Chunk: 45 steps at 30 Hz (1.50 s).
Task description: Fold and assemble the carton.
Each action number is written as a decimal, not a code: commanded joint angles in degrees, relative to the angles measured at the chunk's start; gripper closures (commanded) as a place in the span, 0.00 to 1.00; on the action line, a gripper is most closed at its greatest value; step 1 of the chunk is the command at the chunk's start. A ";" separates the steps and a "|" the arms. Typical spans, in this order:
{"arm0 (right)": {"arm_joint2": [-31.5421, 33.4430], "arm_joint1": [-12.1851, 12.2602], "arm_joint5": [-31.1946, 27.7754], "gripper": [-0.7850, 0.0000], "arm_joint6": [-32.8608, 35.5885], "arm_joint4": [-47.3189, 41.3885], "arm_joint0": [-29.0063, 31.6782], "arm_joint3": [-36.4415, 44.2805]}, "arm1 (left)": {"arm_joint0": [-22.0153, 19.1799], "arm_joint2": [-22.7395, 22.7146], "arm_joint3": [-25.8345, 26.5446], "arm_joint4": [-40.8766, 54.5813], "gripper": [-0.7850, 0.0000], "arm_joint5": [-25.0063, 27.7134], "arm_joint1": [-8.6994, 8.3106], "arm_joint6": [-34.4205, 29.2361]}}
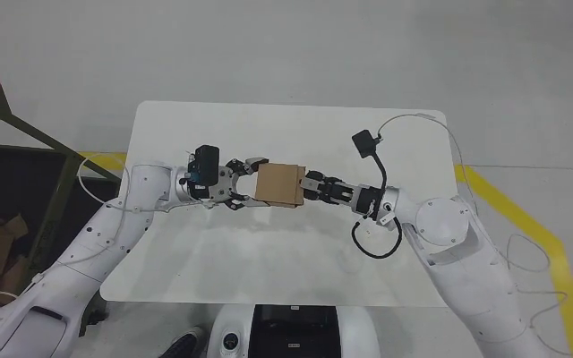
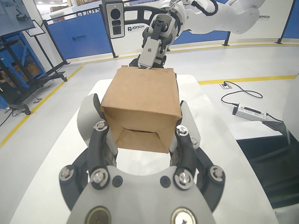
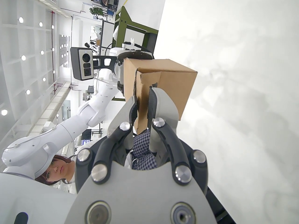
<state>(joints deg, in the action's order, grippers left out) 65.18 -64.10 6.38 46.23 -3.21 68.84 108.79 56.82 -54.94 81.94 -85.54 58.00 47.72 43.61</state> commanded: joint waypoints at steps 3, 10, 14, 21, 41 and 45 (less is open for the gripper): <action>0.85 0.21 0.59 0.91 -0.01 0.43 0.60 0.92 | 0.15 -0.09 -0.12 -0.13 0.80 0.00 -0.02 0.08; 1.31 0.45 1.12 0.96 0.60 0.86 1.33 2.25 | 0.11 0.08 -0.36 -0.12 0.80 0.00 0.06 0.04; 0.91 0.44 1.33 0.97 0.77 0.96 1.15 2.21 | -0.02 0.17 -0.38 -0.09 0.80 0.00 0.12 0.12; 0.06 0.31 0.95 0.99 0.69 0.37 0.36 1.78 | -0.15 0.06 -0.52 -0.23 0.80 0.00 0.11 0.17; 3.04 0.56 1.30 1.00 -2.55 -0.84 1.04 1.20 | -0.36 0.02 -0.90 -0.17 0.80 0.00 0.28 0.84; 3.36 0.83 3.02 1.00 -1.93 0.87 2.01 1.59 | -0.24 -0.12 -0.87 -0.01 0.80 0.00 0.32 0.95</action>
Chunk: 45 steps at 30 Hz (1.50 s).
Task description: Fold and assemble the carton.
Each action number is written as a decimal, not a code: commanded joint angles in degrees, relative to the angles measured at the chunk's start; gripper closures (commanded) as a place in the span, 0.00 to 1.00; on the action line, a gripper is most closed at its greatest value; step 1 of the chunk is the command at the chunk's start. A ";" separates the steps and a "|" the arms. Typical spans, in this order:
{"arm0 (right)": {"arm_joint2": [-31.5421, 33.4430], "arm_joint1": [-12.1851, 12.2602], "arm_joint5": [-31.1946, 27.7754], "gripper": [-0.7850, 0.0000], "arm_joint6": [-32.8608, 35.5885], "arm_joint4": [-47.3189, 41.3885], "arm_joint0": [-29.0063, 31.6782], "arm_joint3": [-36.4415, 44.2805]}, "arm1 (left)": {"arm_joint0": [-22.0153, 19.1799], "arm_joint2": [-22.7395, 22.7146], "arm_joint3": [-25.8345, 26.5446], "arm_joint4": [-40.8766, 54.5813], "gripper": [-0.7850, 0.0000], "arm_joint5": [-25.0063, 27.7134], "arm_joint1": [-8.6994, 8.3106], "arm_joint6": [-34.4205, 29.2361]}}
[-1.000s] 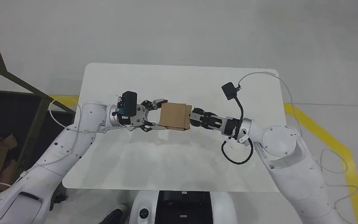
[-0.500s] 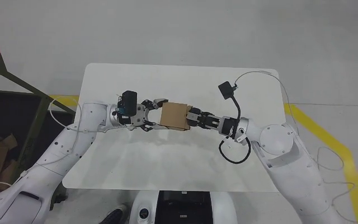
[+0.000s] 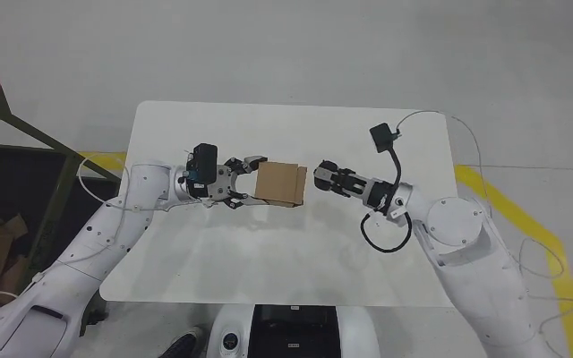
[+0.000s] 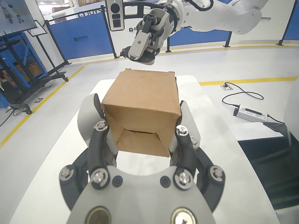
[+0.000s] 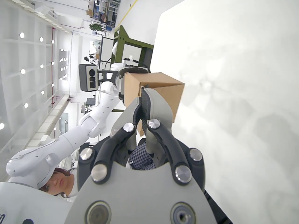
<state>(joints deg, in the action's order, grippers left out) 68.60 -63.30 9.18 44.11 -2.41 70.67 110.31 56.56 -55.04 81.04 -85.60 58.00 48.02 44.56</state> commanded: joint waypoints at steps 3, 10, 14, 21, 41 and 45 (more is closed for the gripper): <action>-0.93 -0.02 0.15 1.00 0.89 -0.36 0.48 0.23 | 0.06 -0.06 0.13 0.11 0.80 0.00 0.08 -0.17; -3.04 -0.34 -0.80 1.00 0.94 -1.26 -0.35 -0.22 | 0.07 -0.09 0.20 -0.12 0.80 0.00 0.16 -0.20; -3.79 -0.47 -0.92 1.00 0.79 -1.29 -1.00 -0.53 | 0.12 -0.24 0.21 -0.12 0.80 0.00 0.13 -0.04; -4.71 -0.63 -0.90 1.00 0.67 -1.34 -1.73 -0.71 | 0.26 -0.32 0.37 -0.19 0.80 0.00 0.10 0.09; -4.61 -0.37 -0.54 1.00 1.12 -1.39 0.28 0.61 | 0.20 -1.01 -0.22 -0.36 0.80 0.00 0.10 -0.49; -4.55 -0.30 -0.57 1.00 1.16 -1.33 0.75 1.00 | 0.10 -1.06 -0.39 -0.21 0.81 0.00 0.17 -0.71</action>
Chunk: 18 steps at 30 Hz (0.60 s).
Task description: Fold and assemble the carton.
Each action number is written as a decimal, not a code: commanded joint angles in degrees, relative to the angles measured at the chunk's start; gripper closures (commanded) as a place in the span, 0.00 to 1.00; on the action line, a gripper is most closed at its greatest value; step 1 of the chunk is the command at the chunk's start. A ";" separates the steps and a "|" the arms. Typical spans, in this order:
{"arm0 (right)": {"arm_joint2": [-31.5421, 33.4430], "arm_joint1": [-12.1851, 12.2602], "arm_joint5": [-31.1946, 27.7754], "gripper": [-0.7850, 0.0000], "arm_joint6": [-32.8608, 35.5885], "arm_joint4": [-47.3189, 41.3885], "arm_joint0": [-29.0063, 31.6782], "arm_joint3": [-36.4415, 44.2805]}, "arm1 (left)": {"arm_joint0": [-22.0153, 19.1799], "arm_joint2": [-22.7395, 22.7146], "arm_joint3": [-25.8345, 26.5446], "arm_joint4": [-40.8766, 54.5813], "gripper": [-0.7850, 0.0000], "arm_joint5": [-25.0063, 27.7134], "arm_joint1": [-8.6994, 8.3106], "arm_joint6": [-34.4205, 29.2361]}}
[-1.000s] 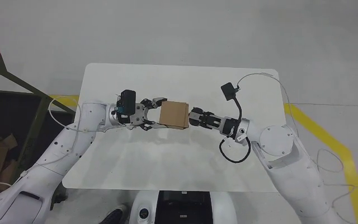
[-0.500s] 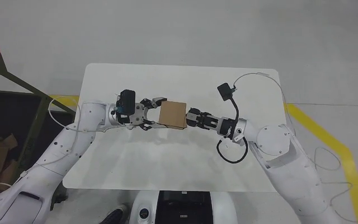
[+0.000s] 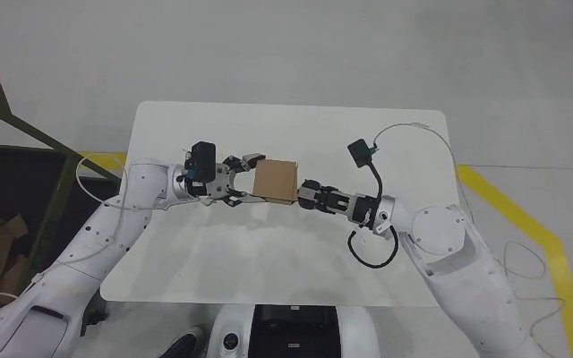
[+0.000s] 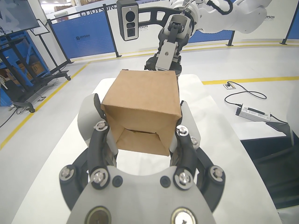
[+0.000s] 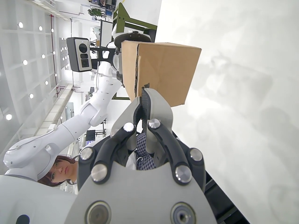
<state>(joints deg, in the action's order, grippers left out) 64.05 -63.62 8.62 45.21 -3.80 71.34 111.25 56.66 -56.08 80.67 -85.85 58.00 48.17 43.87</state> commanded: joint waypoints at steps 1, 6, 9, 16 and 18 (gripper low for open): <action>-0.05 0.03 -0.04 1.00 0.11 0.11 0.17 0.14 | -0.01 -0.04 -0.05 0.04 0.81 0.00 0.04 -0.10; -1.25 -0.08 -0.15 1.00 0.66 0.33 -0.18 -0.20 | 0.01 -0.06 0.02 0.13 0.81 0.00 0.14 -0.25; -1.97 -0.22 -0.11 1.00 0.72 0.33 -0.98 -0.64 | -0.04 -0.14 0.03 0.22 0.81 0.00 0.19 -0.32; -1.56 -0.24 0.08 1.00 0.40 0.22 -1.78 -1.18 | 0.10 -0.45 -0.07 0.32 0.80 0.00 0.23 -0.33; -0.84 -0.13 0.08 1.00 0.28 0.06 -1.47 -1.10 | 0.19 -0.50 -0.16 0.39 0.80 0.00 0.23 -0.28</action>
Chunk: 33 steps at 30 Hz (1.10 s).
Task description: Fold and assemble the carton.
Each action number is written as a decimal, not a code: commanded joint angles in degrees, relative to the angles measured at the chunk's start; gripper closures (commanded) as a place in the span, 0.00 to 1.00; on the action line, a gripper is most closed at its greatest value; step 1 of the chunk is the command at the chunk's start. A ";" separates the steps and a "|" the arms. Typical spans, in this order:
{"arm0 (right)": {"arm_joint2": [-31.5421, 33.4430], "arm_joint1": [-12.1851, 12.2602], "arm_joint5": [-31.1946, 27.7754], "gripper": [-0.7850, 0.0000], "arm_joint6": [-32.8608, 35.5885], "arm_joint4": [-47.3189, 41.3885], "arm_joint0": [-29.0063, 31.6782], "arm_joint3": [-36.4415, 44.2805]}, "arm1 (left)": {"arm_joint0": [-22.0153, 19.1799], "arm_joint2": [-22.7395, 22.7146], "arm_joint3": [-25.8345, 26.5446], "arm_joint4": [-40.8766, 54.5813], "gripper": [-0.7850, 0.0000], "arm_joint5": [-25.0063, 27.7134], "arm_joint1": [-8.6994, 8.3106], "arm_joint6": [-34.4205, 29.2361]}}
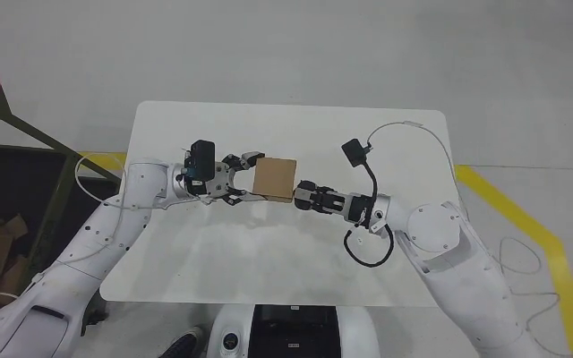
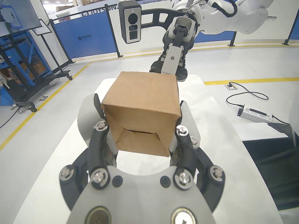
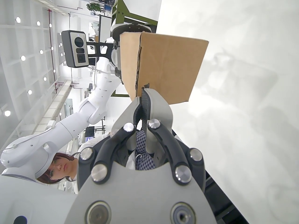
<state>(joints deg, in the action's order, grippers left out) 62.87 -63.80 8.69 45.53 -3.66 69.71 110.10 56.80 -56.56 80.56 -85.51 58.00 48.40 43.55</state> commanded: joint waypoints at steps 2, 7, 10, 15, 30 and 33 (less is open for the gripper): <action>1.15 0.20 0.10 1.00 -0.19 -0.04 0.64 0.27 | 0.09 -0.11 -0.20 0.19 0.80 0.00 0.02 0.11; 3.36 0.58 0.06 1.00 -0.82 0.17 2.12 1.01 | 0.12 -0.01 -0.84 0.29 0.81 0.00 0.14 0.06; 5.04 0.78 -0.47 1.00 -2.07 -0.11 3.14 1.48 | 0.08 0.71 -2.31 0.42 0.82 -0.10 0.45 -0.10; 7.18 1.03 -2.52 1.00 -3.99 -0.33 5.08 2.31 | -0.52 4.39 -6.18 1.97 0.88 -0.01 1.74 -0.21; 8.84 1.17 -5.63 1.00 -7.65 -2.10 9.82 2.64 | -5.85 15.09 -19.66 -7.79 0.80 -7.55 6.68 5.04; 9.45 1.25 -5.69 1.00 -8.13 -2.17 10.78 3.05 | -7.06 16.76 -22.55 -8.85 0.80 -8.84 7.74 6.49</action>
<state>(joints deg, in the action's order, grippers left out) 72.09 -62.58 2.98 37.53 -5.83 80.19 113.00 50.15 -40.32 59.00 -93.96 49.63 55.82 49.63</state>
